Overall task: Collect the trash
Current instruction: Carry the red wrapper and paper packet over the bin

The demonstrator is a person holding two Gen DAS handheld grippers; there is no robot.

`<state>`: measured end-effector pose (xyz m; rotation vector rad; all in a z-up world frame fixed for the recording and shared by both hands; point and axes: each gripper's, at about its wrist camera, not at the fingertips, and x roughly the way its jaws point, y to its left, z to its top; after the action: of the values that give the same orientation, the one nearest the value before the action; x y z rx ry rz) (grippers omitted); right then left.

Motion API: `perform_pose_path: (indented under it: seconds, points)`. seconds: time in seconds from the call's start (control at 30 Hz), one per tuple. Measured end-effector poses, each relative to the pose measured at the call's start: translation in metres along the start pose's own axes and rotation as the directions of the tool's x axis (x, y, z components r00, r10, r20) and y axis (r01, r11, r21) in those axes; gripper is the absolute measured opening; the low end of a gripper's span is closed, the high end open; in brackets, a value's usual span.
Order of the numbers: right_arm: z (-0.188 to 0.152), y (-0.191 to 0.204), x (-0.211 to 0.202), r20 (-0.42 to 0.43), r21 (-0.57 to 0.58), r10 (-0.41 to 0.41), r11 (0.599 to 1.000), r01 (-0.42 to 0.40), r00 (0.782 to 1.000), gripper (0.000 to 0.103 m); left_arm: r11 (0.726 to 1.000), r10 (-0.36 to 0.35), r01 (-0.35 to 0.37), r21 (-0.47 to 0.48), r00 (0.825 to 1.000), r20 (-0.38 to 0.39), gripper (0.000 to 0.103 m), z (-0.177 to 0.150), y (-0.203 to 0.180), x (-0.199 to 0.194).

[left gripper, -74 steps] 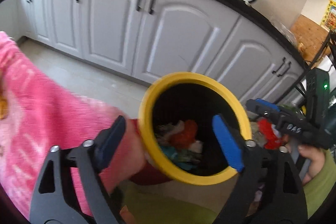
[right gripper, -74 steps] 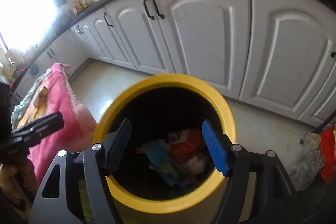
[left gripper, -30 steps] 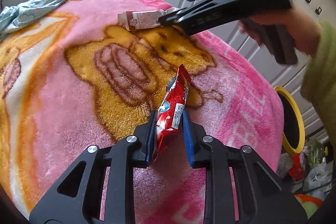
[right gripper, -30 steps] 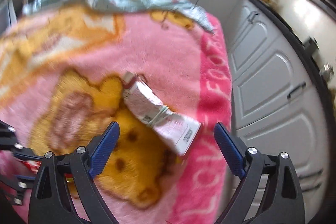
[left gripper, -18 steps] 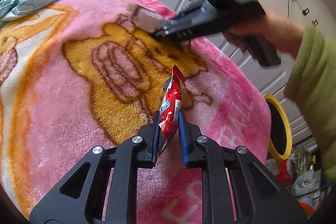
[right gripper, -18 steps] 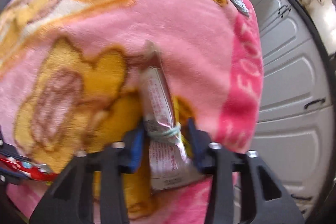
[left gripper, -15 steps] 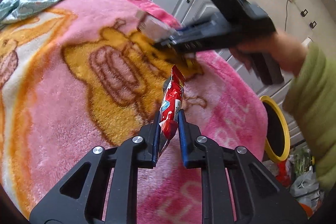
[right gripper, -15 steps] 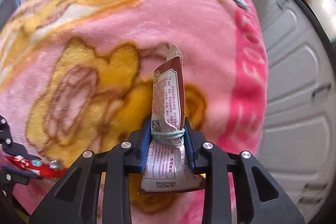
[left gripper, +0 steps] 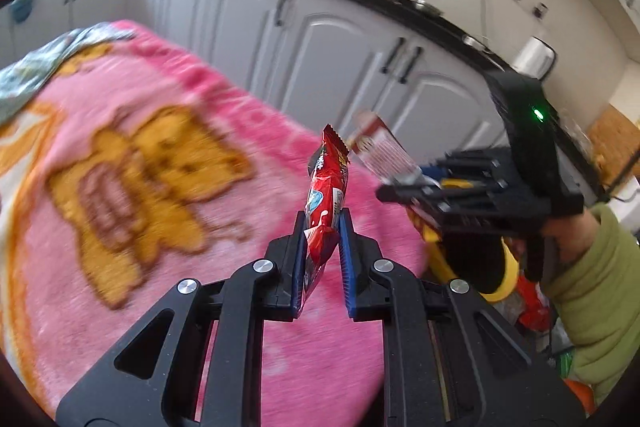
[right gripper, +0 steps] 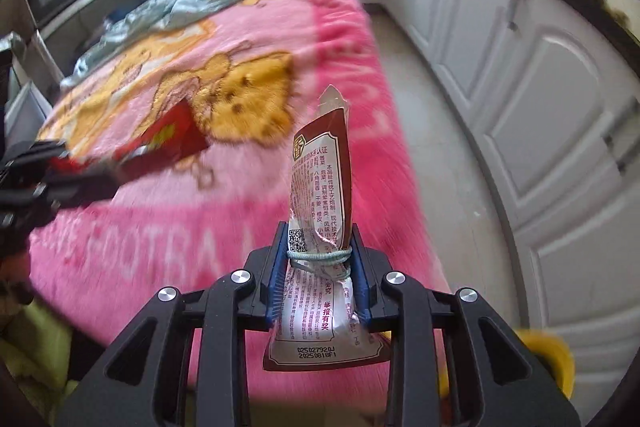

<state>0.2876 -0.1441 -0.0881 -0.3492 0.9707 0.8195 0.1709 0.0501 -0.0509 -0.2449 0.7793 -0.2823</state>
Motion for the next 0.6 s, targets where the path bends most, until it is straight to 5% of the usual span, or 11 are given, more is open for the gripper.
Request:
perform_pose_path:
  seconds: [0.37,0.6]
  points:
    - [-0.106,-0.062,-0.118,0.174,0.278,-0.126,0.958,0.074,0.977,0.027,0.976,-0.142,0.142,0.165,0.99,-0.012,0.01,0.029,-0.116,0.044]
    - [-0.153,-0.095,-0.146,0.204,0.398,-0.196,0.912,0.102,0.959,0.027,0.958,-0.205,0.215,0.19,0.976,-0.072,0.01,0.036,-0.171,0.087]
